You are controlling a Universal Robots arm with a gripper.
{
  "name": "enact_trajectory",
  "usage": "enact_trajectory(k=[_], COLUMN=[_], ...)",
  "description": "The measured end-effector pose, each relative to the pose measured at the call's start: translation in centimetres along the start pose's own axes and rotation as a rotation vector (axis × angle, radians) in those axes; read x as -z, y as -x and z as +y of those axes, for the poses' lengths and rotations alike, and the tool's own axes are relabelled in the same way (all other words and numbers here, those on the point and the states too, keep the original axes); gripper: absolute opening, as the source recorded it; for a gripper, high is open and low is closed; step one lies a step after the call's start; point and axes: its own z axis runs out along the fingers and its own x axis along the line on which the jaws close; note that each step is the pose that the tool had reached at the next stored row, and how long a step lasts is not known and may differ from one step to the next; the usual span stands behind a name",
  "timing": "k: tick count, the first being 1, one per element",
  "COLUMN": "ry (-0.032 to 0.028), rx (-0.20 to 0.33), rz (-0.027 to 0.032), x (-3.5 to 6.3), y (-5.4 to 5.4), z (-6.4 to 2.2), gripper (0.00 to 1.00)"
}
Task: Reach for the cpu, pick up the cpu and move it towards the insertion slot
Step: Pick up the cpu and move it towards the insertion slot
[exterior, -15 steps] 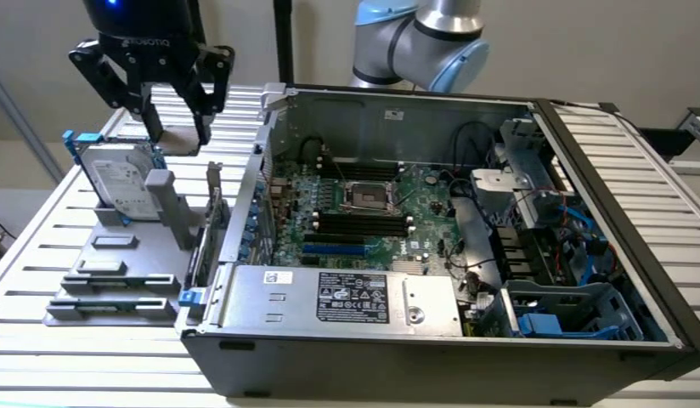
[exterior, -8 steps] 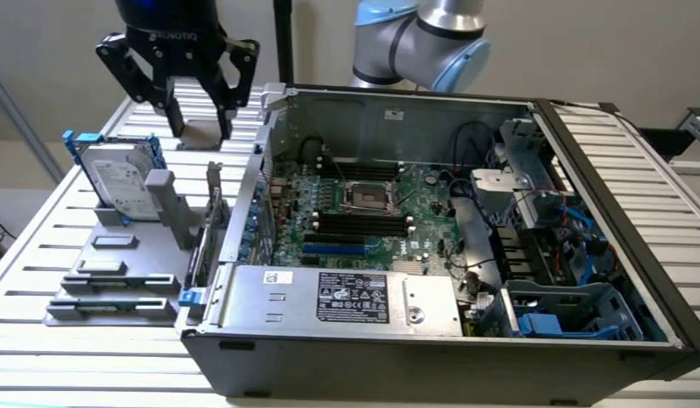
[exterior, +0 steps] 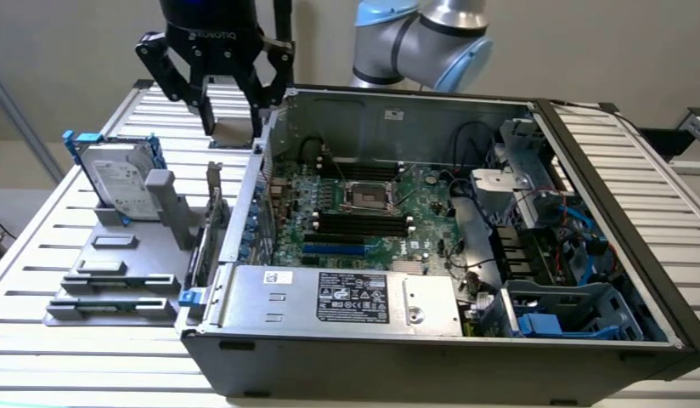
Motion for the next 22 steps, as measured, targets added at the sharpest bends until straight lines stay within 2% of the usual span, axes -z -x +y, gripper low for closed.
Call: enact_trajectory(k=[16,22], ry=[0.0095,0.0101], rx=[0.0,0.0], rz=[0.0013,0.0016], x=[0.01,-0.2], y=[7.3,9.6], z=[0.64,1.49], gripper=[0.54,0.54])
